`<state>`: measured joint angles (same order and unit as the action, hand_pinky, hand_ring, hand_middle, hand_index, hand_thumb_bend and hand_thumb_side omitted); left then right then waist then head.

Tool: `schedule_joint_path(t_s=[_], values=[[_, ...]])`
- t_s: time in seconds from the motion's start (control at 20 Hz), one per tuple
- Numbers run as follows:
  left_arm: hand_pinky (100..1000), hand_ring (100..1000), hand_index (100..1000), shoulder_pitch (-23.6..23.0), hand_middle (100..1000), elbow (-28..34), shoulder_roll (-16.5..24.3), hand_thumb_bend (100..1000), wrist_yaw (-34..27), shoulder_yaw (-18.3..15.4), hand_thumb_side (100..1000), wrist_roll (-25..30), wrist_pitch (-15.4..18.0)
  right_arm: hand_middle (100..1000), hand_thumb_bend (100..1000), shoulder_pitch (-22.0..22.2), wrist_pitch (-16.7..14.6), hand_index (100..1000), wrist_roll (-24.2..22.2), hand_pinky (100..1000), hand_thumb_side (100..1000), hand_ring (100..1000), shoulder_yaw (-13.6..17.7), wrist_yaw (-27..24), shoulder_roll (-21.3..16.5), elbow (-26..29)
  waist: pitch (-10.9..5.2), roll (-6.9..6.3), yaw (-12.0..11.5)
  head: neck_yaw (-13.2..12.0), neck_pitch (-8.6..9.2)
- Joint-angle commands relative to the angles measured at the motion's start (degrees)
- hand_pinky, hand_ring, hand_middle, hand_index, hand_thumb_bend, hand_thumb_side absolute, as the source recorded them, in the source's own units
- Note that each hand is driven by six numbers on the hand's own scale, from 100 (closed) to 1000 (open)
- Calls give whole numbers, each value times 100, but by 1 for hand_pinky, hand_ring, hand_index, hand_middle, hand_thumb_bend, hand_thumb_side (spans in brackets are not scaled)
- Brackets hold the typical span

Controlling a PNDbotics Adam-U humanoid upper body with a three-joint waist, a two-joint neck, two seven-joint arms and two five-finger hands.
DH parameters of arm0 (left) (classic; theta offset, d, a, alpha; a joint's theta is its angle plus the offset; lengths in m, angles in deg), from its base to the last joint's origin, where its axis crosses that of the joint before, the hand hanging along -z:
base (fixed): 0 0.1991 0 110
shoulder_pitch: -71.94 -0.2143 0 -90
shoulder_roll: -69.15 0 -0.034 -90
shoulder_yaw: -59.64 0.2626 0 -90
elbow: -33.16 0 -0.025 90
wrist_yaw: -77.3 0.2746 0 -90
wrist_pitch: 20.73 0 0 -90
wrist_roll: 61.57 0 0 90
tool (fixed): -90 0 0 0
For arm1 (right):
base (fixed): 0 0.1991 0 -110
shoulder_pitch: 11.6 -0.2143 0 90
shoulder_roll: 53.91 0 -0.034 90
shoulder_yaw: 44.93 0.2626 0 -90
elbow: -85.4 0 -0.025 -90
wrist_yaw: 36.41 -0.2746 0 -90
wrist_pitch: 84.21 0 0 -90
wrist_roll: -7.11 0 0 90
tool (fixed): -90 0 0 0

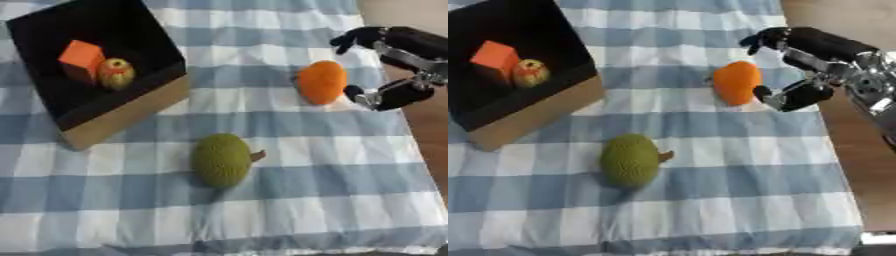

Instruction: Pick up objects on the table and place them in the box.

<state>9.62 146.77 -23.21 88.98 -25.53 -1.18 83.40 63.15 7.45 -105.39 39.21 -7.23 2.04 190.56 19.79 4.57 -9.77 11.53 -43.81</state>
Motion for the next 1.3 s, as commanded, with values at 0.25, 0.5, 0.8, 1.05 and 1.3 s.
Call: schedule_joint_path(t_s=[0.25,0.5,0.8,1.05,1.3], values=[[748,883,795,27,751,98,112,541,4,-23,636,14,-40,824,265,-273,-76,968,-22,928,169,1000,-78,330,-45,-517,-98,-99,-13,11,-31],[747,884,795,22,752,98,100,540,-9,-12,637,28,-55,813,263,-422,-123,964,-15,926,206,1000,-152,510,41,-951,-90,-107,-24,3,-14],[747,885,795,15,752,98,94,539,-20,-6,638,39,-66,769,187,-578,-208,956,-88,926,228,1000,-220,342,150,-1210,-81,-122,-33,2,-21],[747,885,795,28,752,98,81,539,-27,-1,639,42,-69,750,140,-716,-212,950,-128,924,226,1000,-252,87,234,-1299,-77,-122,-53,-18,-28],[747,885,795,48,752,98,73,541,-31,1,637,42,-64,755,158,-765,-297,952,-247,927,214,1000,-295,-13,249,-1281,-68,-111,-73,-49,-31]])
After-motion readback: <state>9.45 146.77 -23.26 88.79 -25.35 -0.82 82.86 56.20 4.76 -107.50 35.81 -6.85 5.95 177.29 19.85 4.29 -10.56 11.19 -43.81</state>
